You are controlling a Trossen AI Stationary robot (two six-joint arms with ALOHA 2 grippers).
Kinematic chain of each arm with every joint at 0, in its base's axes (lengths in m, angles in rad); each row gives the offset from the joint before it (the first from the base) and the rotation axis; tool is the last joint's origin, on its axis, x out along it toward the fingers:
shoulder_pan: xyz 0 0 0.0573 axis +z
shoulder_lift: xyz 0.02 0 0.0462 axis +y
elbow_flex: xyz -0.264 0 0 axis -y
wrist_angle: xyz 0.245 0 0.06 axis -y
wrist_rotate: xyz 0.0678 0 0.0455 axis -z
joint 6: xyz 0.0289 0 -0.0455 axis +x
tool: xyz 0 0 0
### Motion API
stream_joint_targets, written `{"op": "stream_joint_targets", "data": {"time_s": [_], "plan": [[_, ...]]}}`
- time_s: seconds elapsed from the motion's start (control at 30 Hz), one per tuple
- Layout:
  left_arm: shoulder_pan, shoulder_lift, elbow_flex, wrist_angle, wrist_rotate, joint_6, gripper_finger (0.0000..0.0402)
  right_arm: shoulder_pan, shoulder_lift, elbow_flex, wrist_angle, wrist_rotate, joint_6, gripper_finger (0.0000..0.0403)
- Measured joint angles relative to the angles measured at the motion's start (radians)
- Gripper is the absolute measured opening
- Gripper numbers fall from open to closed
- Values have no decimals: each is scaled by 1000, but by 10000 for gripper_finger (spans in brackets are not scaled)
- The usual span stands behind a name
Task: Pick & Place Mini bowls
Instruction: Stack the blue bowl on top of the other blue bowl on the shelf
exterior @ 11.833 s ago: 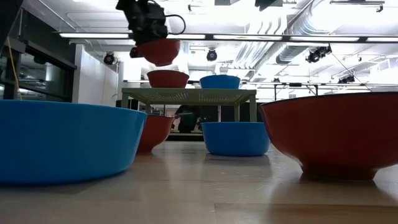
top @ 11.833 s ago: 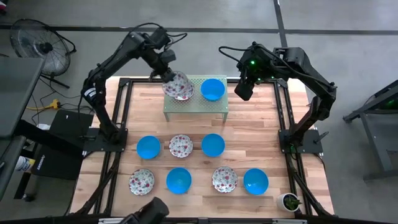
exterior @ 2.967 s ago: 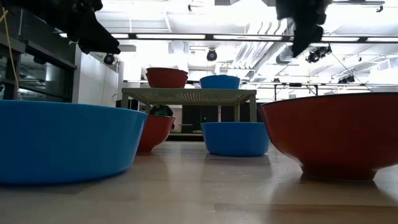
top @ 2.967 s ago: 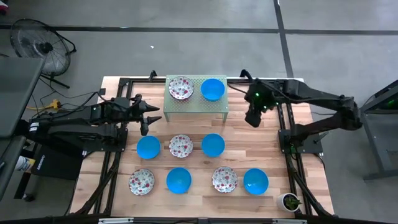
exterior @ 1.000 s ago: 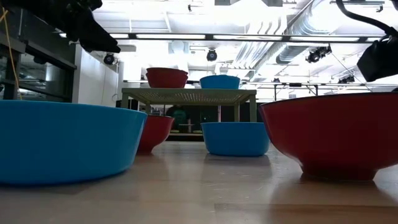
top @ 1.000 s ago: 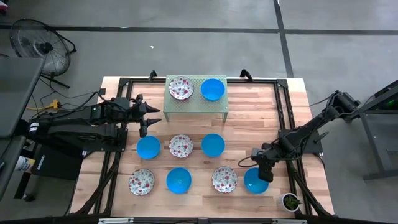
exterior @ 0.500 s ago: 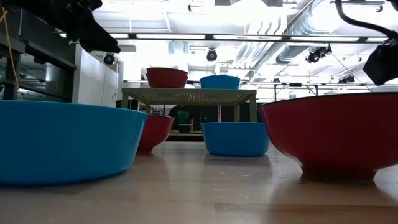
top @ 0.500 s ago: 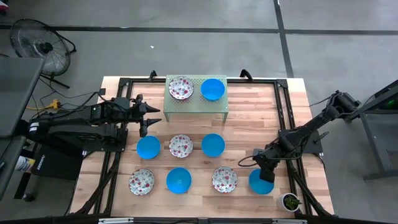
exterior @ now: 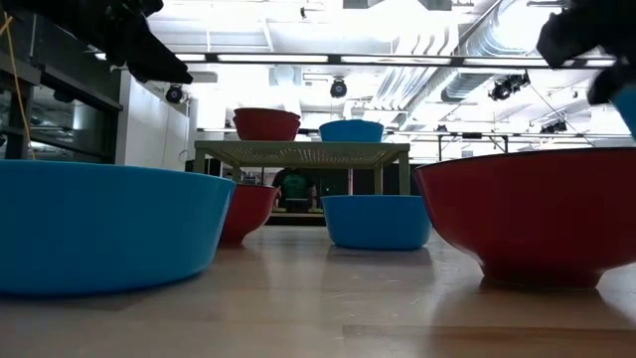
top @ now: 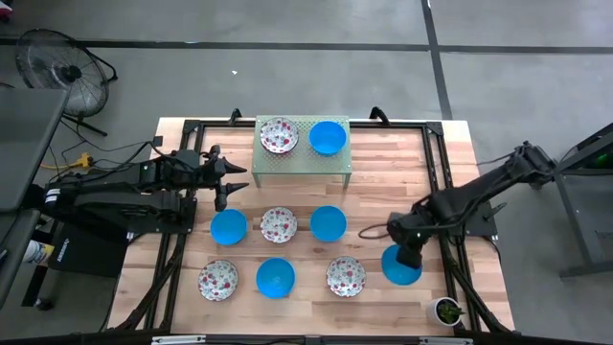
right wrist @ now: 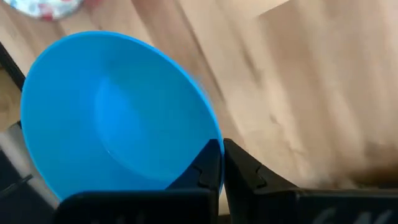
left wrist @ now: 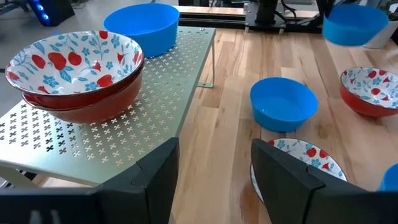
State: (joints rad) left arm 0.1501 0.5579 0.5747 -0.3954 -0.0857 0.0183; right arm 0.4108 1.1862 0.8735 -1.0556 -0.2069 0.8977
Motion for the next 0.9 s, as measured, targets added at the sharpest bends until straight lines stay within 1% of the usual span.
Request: {"op": "stream_joint_targets", "data": {"time_s": [0.2, 0.3, 0.43, 0.57, 0.73, 0.9], "plan": [[0, 0, 0, 0, 5, 4, 195, -116, 0, 194, -209, 45, -64, 0], [0, -1, 0, 0, 6, 10, 195, -188, 0, 284, -278, 48, -76, 0], [0, -17, 0, 1, 6, 31, 195, -302, 0, 386, -308, 47, -69, 0], [0, -47, 0, 0, 6, 49, 195, -417, 14, 487, -311, 91, -109, 0], [0, -84, 0, 0, 6, 64, 195, -573, 91, 622, -311, 112, -207, 0], [0, -107, 0, 0, 6, 65, 195, -729, 241, 784, -310, 104, -327, 0]]}}
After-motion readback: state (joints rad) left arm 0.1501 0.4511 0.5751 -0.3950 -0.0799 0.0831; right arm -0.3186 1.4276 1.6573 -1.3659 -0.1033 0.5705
